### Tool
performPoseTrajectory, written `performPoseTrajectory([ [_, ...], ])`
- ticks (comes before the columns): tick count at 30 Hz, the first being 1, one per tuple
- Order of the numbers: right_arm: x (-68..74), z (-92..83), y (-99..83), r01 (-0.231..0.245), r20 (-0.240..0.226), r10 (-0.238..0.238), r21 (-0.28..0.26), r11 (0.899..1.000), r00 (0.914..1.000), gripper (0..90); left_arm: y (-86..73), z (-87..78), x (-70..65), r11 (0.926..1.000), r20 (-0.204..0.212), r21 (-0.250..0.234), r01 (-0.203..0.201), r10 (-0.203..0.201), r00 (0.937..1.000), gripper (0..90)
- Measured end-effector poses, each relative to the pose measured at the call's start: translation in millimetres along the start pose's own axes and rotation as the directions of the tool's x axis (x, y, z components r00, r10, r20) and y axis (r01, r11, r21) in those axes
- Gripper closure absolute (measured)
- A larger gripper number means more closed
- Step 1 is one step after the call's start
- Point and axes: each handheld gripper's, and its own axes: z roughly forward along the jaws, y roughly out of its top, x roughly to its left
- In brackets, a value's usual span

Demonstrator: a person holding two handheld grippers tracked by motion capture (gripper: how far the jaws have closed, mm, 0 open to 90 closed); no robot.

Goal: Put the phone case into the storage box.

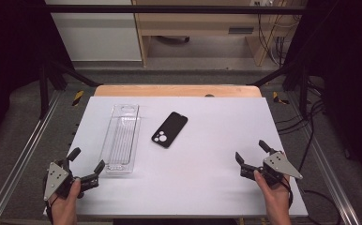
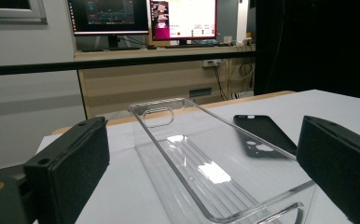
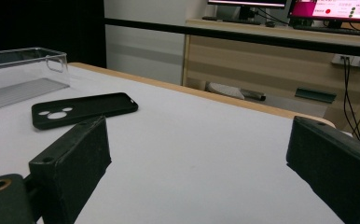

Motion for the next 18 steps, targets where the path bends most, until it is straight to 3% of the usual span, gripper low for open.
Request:
performPoseTrajectory([
  [11,-0.1,2.6,-2.0,-0.001,0.009,0.001,0.013,1.0,1.0,6.2,-0.9,0.9,-0.3,0.9998,0.005,-0.006,-0.019,0.019,0.9998,2.0],
  [18,10.6,12.6,-2.5,0.047,0.004,-0.048,0.089,0.995,0.9988,6.5,-1.0,0.3,-1.4,0.9999,0.009,-0.002,-0.014,0.014,0.9999,2.1],
])
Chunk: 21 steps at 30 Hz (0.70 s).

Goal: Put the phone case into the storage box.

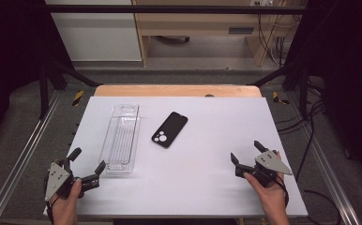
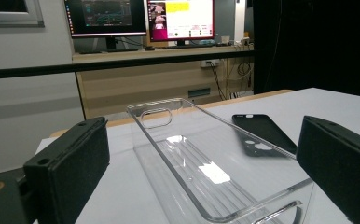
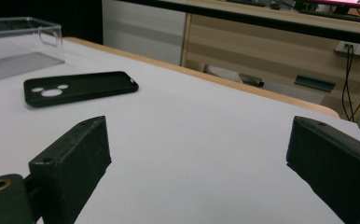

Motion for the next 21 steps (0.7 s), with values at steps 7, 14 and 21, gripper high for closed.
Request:
performPoseTrajectory([
  [7,12.7,14.0,9.4,0.064,-0.077,-0.058,0.084,0.994,0.9953,9.5,-0.3,-0.5,-0.7,1.0,0.003,0.003,0.001,-0.001,1.0,2.0],
  [14,16.8,34.8,27.0,0.101,-0.136,-0.078,0.174,0.98,0.9876,12.0,-0.6,0.0,0.1,1.0,0.004,0.0,0.009,-0.009,1.0,2.0],
  [21,23.7,59.2,45.0,0.125,-0.175,-0.083,0.248,0.961,0.9811,12.9,-0.2,-0.2,-0.4,0.9999,0.008,-0.001,0.011,-0.011,0.9999,2.0],
])
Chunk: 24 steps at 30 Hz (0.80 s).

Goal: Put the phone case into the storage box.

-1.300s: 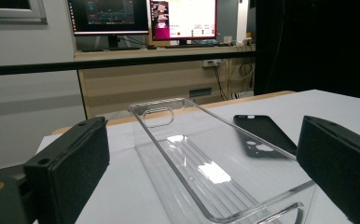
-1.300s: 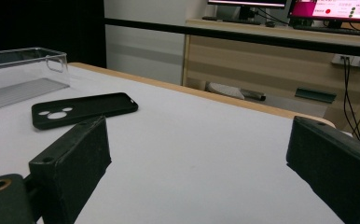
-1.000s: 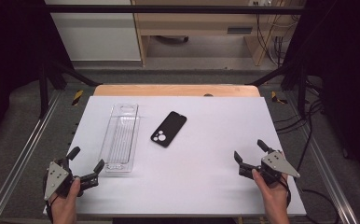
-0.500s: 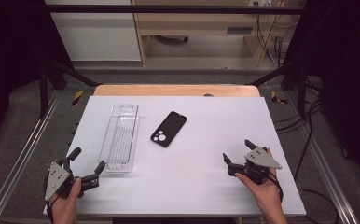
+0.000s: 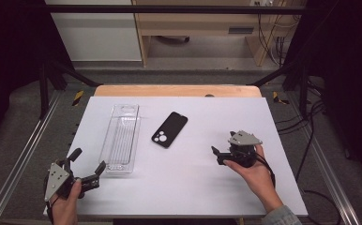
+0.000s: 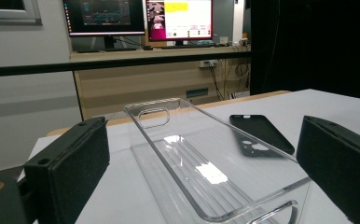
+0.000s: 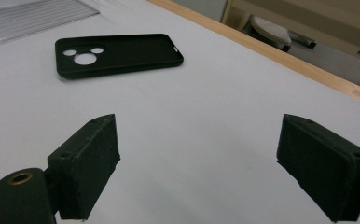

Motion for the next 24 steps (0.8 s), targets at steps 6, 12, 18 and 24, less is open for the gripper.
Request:
performPoseTrajectory([
  [6,4.0,21.3,15.1,0.03,-0.018,-0.029,0.074,0.997,0.9994,12.9,0.3,0.0,0.0,1.0,0.003,-0.002,0.0,0.0,1.0,2.0],
  [12,4.5,41.5,24.5,0.042,-0.037,-0.038,0.118,0.992,0.9986,16.3,0.2,-0.4,1.0,1.0,0.002,-0.003,0.003,-0.003,1.0,2.1],
  [18,5.4,56.3,35.3,0.051,-0.066,-0.041,0.158,0.986,0.997,21.7,-0.3,0.3,1.3,1.0,0.002,-0.001,0.003,-0.003,1.0,2.1],
  [24,4.0,68.6,45.9,0.044,-0.086,-0.03,0.176,0.983,0.9959,32.2,-0.3,0.1,1.2,1.0,0.002,0.001,0.003,-0.003,1.0,2.0],
])
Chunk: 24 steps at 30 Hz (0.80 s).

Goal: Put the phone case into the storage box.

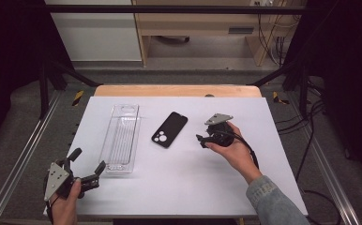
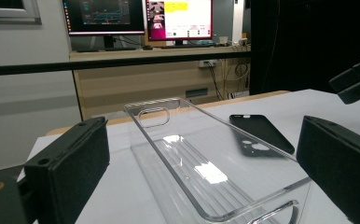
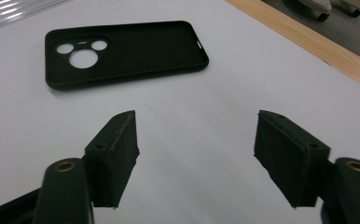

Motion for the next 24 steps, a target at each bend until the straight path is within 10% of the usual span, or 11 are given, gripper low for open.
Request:
performPoseTrajectory([
  [24,0.4,29.4,25.3,-0.04,-0.022,0.039,-0.048,0.998,0.999,70.9,0.5,-1.0,0.8,1.0,-0.003,-0.005,0.005,-0.005,1.0,2.1],
])
